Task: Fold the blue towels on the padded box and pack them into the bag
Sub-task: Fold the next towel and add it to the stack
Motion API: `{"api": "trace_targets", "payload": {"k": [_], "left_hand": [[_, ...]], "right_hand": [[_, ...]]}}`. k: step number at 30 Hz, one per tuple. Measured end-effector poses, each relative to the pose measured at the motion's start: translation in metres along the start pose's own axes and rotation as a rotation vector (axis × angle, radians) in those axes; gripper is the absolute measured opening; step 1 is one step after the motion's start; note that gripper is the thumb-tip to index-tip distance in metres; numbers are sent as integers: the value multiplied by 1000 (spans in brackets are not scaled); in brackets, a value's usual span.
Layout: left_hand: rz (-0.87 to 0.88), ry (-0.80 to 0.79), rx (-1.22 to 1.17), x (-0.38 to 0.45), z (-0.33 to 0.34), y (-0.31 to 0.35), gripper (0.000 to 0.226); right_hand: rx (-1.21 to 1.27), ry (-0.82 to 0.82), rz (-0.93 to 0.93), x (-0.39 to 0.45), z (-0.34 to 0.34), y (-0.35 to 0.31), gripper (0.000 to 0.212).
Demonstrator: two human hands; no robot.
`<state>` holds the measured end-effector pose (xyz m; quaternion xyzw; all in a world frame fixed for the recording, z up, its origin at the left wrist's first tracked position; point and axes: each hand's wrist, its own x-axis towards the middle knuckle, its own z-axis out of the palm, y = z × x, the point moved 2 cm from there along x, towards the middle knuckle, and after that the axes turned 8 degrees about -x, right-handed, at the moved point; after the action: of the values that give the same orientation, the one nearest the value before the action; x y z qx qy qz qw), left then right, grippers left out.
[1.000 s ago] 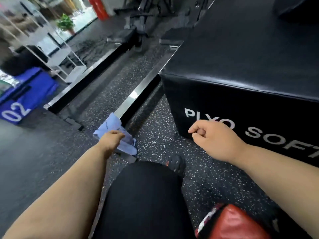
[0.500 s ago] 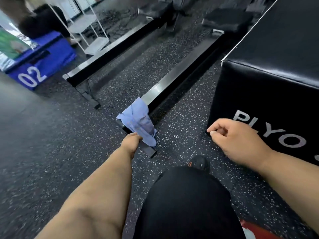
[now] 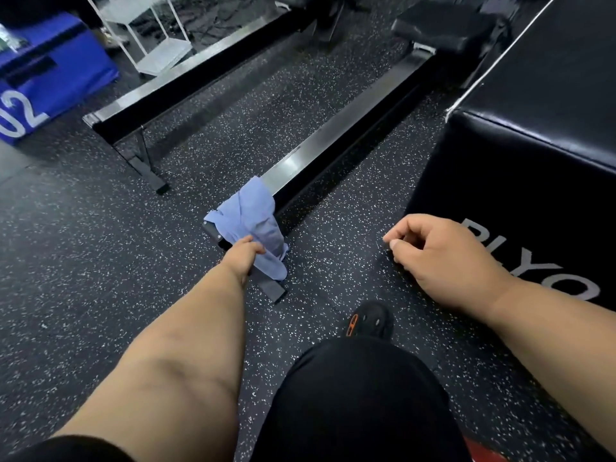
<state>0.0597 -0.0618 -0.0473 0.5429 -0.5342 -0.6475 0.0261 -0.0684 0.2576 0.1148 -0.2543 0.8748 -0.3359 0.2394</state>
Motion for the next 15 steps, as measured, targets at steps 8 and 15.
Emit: {"api": "trace_targets", "payload": {"k": [8,15], "left_hand": [[-2,146,-178,3,-7,12,13],[128,72,-436,-39,-17,44,22]], "right_hand": [[49,46,9,6,-1,-3,18],[62,42,-3,0,-3,-12,17]]}}
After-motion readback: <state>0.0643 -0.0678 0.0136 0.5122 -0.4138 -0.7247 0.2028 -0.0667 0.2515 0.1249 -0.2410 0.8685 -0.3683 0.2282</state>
